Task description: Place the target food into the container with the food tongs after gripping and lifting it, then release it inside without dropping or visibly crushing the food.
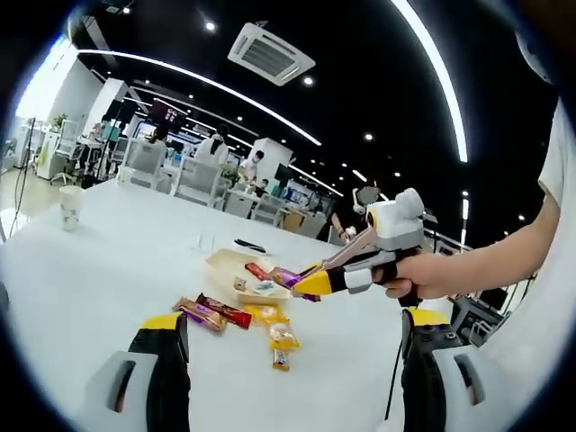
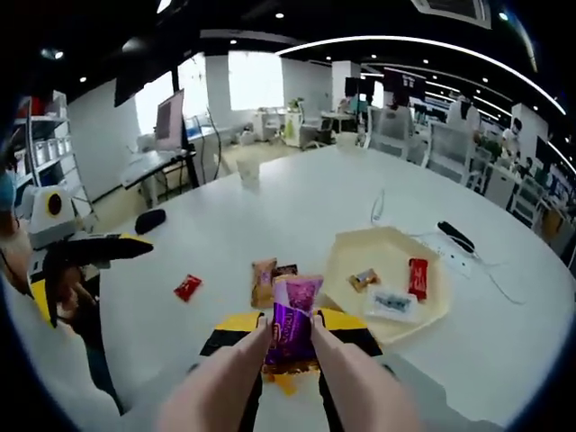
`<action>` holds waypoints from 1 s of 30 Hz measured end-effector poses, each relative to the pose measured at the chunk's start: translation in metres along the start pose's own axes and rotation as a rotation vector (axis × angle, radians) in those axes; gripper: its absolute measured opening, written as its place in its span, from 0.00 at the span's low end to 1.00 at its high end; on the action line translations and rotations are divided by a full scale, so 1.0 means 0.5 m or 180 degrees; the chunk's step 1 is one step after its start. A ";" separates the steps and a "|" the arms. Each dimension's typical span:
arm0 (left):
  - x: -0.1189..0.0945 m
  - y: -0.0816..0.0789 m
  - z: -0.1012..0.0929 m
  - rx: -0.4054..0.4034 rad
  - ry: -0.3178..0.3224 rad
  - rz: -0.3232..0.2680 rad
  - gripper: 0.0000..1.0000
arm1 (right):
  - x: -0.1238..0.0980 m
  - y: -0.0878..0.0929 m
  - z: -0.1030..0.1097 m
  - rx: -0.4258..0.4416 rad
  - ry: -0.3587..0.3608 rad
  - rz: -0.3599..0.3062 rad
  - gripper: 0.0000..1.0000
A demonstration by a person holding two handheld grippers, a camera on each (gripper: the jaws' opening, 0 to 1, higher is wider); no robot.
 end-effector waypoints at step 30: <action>-0.007 0.012 0.004 -0.0053 -0.0002 -0.0002 0.99 | 0.012 -0.023 -0.036 0.0127 0.0137 -0.0029 0.22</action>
Point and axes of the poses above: the point that each gripper's makers call its tool centre point, and the gripper's own axes: x roughly forward along the fingers, z roughly to its left, y roughly out of its underside, the point moved 7 cm from there along -x, roughly backward along the fingers, and after that the axes turned 14 degrees about y, right-handed, at the moved point
